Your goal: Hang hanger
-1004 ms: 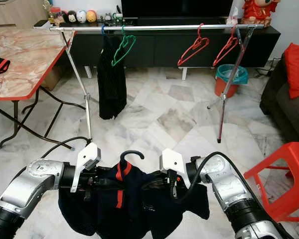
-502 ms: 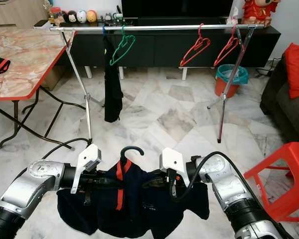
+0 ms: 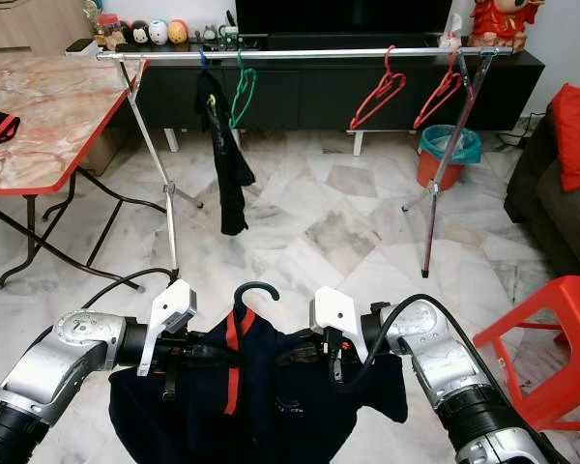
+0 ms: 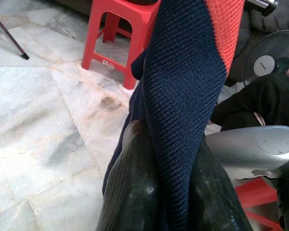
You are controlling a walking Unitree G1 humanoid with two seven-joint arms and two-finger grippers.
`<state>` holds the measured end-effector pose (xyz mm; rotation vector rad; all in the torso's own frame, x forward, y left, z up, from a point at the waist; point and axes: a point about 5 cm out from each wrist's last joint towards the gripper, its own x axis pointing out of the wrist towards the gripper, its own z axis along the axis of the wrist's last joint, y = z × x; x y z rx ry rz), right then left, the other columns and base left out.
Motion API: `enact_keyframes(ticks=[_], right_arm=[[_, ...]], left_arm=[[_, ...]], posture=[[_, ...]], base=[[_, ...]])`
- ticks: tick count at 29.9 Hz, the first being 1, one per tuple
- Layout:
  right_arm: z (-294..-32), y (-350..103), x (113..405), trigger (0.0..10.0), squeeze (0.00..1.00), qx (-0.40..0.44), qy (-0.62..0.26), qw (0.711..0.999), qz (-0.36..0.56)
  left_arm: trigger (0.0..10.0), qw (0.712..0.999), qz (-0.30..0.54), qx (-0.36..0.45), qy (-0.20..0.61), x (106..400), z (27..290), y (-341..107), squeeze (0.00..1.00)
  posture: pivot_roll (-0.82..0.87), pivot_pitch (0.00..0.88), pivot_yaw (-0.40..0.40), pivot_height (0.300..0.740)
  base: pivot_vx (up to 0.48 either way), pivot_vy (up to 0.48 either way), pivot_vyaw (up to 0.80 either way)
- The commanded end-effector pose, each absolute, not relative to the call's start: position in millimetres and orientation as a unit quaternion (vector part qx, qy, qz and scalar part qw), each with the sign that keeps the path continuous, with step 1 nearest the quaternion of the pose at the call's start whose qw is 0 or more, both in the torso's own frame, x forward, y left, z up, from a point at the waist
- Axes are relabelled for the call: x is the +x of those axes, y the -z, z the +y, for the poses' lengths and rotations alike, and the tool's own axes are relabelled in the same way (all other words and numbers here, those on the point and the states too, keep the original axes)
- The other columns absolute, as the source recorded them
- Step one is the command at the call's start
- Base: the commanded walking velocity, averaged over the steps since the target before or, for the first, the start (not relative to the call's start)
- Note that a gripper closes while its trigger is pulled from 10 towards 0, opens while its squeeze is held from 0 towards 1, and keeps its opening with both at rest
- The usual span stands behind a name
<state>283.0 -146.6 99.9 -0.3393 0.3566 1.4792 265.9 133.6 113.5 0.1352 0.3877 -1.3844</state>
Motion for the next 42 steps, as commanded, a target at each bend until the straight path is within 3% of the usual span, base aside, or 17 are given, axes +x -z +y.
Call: enact_keyframes(ticks=[1, 5, 6, 8, 12, 19, 23, 25, 29, 37, 42], right_arm=[[-135, -114, 287, 10.0, 0.0, -0.153, -0.68, 0.707, 0.117], [-135, -113, 287, 10.0, 0.0, -0.153, -0.68, 0.707, 0.118], [-137, -111, 283, 10.0, 1.0, -0.139, -0.691, 0.698, 0.128], [-141, -108, 275, 10.0, 1.0, -0.114, -0.714, 0.675, 0.149], [-146, -104, 273, 10.0, 1.0, -0.118, -0.717, 0.667, 0.164], [-151, -102, 273, 10.0, 1.0, -0.122, -0.711, 0.671, 0.172], [-152, -100, 278, 10.0, 1.0, -0.141, -0.692, 0.688, 0.166], [-153, -100, 284, 10.0, 0.0, -0.158, -0.669, 0.709, 0.157], [-157, -103, 292, 10.0, 0.0, -0.162, -0.643, 0.734, 0.148], [-159, -106, 299, 10.0, 0.0, -0.164, -0.618, 0.757, 0.131], [-157, -107, 295, 10.0, 0.0, -0.147, -0.634, 0.749, 0.125]], left_arm=[[0.0, 0.75, 0.172, 0.069, 0.635, 267, 129, -115, 0.0], [0.0, 0.75, 0.171, 0.069, 0.636, 267, 129, -115, 0.0], [0.0, 0.751, 0.171, 0.068, 0.634, 267, 129, -114, 0.0], [0.0, 0.753, 0.17, 0.066, 0.632, 268, 129, -113, 0.0], [0.0, 0.753, 0.169, 0.067, 0.632, 268, 129, -114, 0.0], [0.0, 0.752, 0.169, 0.066, 0.633, 267, 128, -113, 0.0], [0.0, 0.751, 0.169, 0.066, 0.635, 267, 128, -113, 0.0], [0.0, 0.751, 0.17, 0.066, 0.635, 267, 129, -113, 0.0], [0.0, 0.747, 0.177, 0.071, 0.637, 265, 130, -110, 0.0], [0.0, 0.745, 0.181, 0.075, 0.638, 264, 129, -108, 0.0], [0.0, 0.751, 0.194, 0.092, 0.624, 265, 132, -101, 0.0]], posture=[[-0.06, 0.009, 0.024, 0.74], [-0.06, 0.009, 0.024, 0.74], [-0.06, 0.012, 0.02, 0.74], [-0.06, 0.016, 0.019, 0.74], [-0.07, 0.019, 0.017, 0.74], [-0.07, 0.022, 0.015, 0.74], [-0.07, 0.022, 0.015, 0.74], [-0.07, 0.028, 0.018, 0.74], [-0.07, 0.03, 0.019, 0.74], [-0.07, 0.03, 0.019, 0.74], [-0.07, 0.033, 0.021, 0.74]], base=[[0.0, 0.0, 0.0], [0.0, 0.0, 0.0], [0.0, 0.0, 0.0], [0.0, 0.0, 0.0], [0.0, 0.0, 0.0], [0.0, 0.0, 0.0], [0.0, 0.0, 0.0], [0.0, 0.0, 0.0], [0.0, 0.0, 0.0], [0.0, 0.0, 0.0], [0.0, 0.0, 0.0]])
